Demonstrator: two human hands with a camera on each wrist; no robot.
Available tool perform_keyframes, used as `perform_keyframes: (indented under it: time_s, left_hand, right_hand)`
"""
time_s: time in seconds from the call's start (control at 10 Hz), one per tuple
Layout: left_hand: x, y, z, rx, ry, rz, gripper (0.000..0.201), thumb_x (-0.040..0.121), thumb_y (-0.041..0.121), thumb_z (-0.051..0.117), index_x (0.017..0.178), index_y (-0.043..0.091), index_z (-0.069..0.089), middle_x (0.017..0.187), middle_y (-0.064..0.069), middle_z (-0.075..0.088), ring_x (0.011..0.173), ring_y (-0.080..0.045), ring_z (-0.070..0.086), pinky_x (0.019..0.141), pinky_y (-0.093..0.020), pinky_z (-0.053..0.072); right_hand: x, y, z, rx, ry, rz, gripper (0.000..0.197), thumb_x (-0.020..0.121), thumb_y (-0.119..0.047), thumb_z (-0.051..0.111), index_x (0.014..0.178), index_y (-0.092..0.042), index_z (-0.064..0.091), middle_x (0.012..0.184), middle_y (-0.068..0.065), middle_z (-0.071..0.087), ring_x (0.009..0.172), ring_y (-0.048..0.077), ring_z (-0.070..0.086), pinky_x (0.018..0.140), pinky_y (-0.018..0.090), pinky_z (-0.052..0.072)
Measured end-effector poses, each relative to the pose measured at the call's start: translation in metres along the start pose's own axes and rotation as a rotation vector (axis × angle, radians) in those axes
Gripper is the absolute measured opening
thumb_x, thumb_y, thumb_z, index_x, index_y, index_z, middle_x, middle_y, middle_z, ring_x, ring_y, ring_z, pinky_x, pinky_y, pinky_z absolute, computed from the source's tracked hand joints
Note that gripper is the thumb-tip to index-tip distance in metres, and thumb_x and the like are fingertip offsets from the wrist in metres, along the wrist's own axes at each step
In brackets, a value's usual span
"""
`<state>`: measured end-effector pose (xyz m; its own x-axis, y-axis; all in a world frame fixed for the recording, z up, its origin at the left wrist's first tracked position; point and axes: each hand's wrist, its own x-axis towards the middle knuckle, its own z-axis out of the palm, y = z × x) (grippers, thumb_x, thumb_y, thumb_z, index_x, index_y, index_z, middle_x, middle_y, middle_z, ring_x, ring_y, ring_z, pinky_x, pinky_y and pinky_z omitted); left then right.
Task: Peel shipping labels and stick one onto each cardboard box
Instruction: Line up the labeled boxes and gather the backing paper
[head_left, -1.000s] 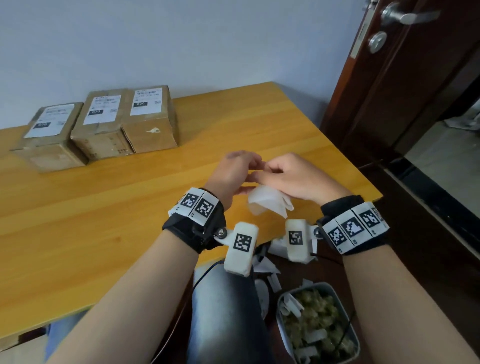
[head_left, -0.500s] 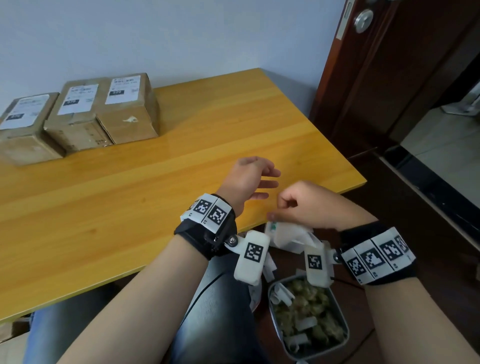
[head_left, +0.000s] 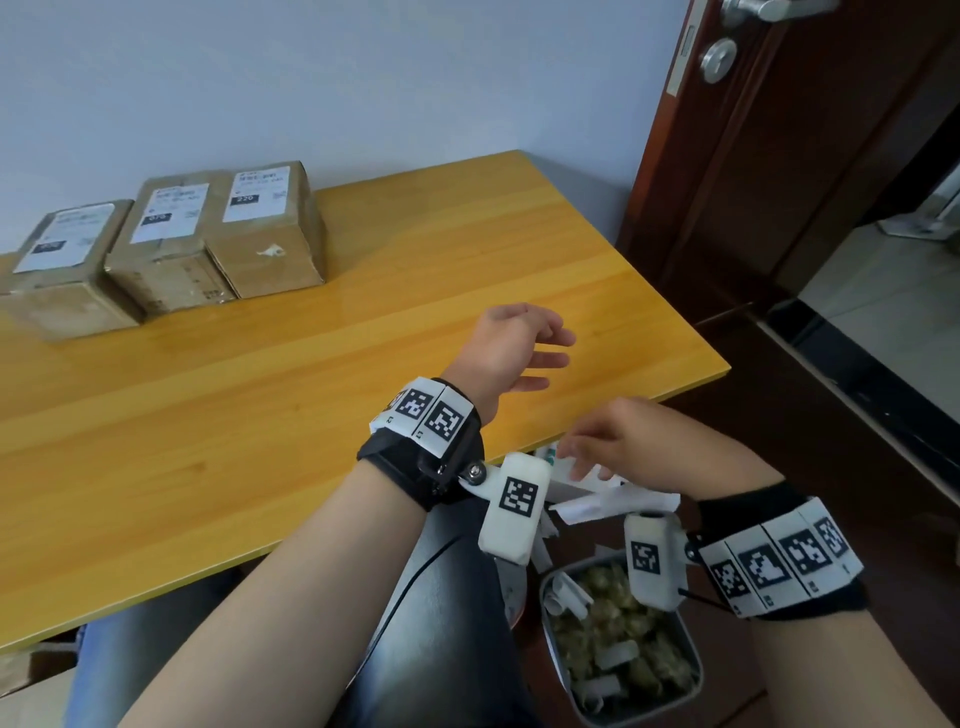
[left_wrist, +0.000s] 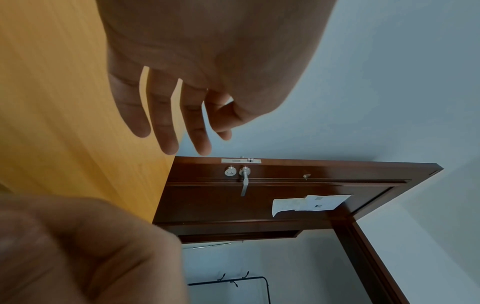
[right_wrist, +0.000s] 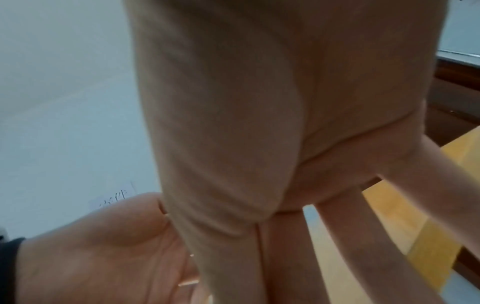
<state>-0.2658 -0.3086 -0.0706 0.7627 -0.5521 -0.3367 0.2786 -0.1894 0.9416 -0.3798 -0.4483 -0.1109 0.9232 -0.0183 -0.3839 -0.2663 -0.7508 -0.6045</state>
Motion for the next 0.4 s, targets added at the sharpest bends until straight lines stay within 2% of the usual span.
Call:
perform_keyframes:
  time_s: [0.1,0.2,0.3,0.4]
  left_hand:
    - [-0.001,0.006,-0.010,-0.010,0.012,0.018,0.024,0.103,0.012,0.045,0.089,0.019,0.062,0.095,0.000,0.073,0.086,-0.020,0.071,0.074,-0.034,0.055]
    - [-0.004,0.009,-0.016,-0.024,0.000,0.028,0.023,0.103,0.012,0.045,0.089,0.020,0.062,0.095,0.001,0.072,0.086,-0.020,0.071,0.073,-0.033,0.055]
    - [-0.006,0.009,-0.022,-0.028,-0.007,0.036,0.023,0.103,0.013,0.045,0.089,0.020,0.061,0.095,0.001,0.073,0.086,-0.020,0.071,0.074,-0.034,0.055]
    - [-0.005,0.014,-0.036,-0.030,0.011,0.056,0.022,0.103,0.013,0.045,0.089,0.019,0.061,0.095,0.001,0.073,0.086,-0.020,0.071,0.074,-0.033,0.055]
  right_hand:
    - [0.001,-0.002,0.002,-0.064,-0.019,0.050,0.014,0.103,-0.035,0.060,0.099,-0.032,0.073,0.077,-0.016,0.077,0.072,0.011,0.070,0.077,0.034,0.057]
    - [-0.002,-0.009,0.006,-0.046,-0.022,0.058,0.013,0.103,-0.034,0.061,0.098,-0.033,0.072,0.079,-0.015,0.077,0.072,0.008,0.070,0.077,0.032,0.056]
    - [-0.001,-0.025,0.005,-0.022,0.019,-0.011,0.014,0.101,-0.038,0.062,0.095,-0.032,0.073,0.079,-0.016,0.076,0.074,0.010,0.070,0.078,0.041,0.058]
    - [0.007,-0.052,-0.005,0.007,0.118,-0.116,0.015,0.100,-0.035,0.063,0.092,-0.032,0.074,0.079,-0.015,0.075,0.072,0.010,0.070,0.076,0.046,0.060]
